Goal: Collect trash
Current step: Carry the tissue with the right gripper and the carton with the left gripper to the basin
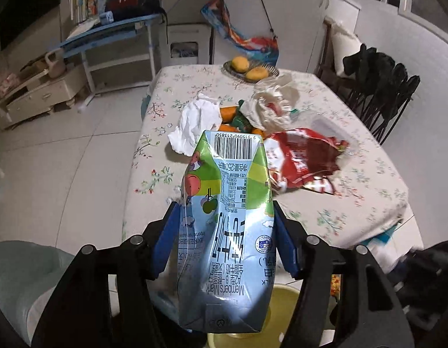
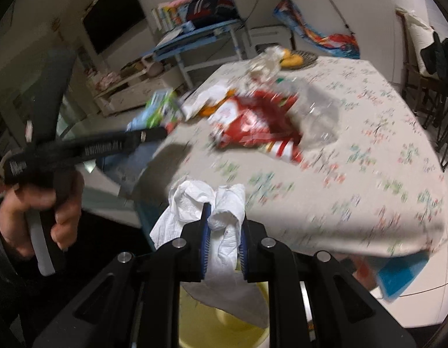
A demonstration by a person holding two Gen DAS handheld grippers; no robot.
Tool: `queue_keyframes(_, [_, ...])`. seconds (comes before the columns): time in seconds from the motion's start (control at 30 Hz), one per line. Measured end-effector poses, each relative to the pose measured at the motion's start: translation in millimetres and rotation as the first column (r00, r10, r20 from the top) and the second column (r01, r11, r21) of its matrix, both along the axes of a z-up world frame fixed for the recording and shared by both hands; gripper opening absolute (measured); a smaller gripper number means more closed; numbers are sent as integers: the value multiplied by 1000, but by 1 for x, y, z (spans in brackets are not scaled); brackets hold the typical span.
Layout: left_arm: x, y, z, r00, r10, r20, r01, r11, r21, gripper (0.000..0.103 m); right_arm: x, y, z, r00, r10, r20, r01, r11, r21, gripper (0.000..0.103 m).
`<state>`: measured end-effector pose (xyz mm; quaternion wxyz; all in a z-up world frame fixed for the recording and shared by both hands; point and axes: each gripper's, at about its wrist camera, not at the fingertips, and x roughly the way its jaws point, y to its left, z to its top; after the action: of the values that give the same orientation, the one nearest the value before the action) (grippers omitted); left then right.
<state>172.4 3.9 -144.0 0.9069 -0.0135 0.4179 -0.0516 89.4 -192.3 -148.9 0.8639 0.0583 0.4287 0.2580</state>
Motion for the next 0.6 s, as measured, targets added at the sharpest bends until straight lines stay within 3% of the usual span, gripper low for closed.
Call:
queue_keyframes(0.37, [-58,-2,21,999,14,47,-12,999,-31,59,-37,33,-38,978,136,-156,-143,989,-37,18])
queue_keyframes(0.47, [-69,-4,23,999,8,48,-7,999,-36,59,-36,37,-52,963,152,-221,-166,985,-46,20])
queue_keyframes(0.53, [-74,-6,22,999,3,46,-2,999,-33,59,-36,37,-62,952,152,-265,-169,985,-41,30])
queue_keyframes(0.6, [-80,-9,21,999,-5,40,6,999,-32,59,-39,33,-62,952,139,-271,-155,987,-36,32])
